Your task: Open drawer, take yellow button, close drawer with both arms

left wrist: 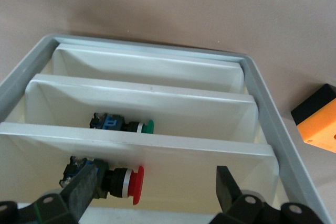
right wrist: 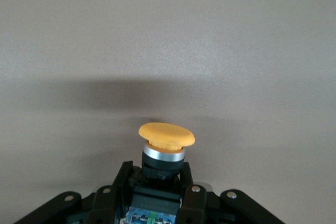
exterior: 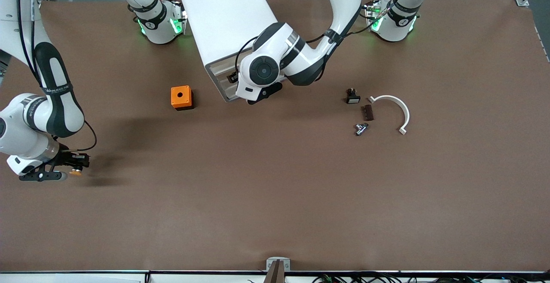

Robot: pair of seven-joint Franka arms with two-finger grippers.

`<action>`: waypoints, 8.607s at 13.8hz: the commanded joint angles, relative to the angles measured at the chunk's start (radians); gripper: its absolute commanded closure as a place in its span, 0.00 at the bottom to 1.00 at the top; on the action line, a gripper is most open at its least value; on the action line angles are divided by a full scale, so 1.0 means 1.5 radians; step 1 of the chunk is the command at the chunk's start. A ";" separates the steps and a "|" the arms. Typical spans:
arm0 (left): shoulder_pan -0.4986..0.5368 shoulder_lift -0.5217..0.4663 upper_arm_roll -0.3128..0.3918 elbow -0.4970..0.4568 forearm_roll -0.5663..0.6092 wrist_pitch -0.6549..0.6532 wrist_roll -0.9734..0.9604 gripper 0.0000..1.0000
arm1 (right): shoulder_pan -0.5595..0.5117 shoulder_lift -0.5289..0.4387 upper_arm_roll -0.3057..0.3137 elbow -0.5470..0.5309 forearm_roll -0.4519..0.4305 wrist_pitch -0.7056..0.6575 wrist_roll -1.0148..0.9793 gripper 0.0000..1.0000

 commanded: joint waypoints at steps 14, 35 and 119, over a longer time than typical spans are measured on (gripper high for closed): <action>0.073 -0.094 0.008 0.001 0.080 -0.073 0.013 0.01 | 0.049 0.015 0.019 0.010 0.046 -0.021 0.045 1.00; 0.552 -0.398 0.004 -0.063 0.310 -0.340 0.660 0.01 | 0.134 -0.028 0.016 -0.047 0.044 -0.014 0.174 0.65; 0.608 -0.481 -0.050 -0.182 0.417 -0.072 0.735 0.01 | 0.145 -0.456 0.016 0.134 0.013 -0.620 0.217 0.00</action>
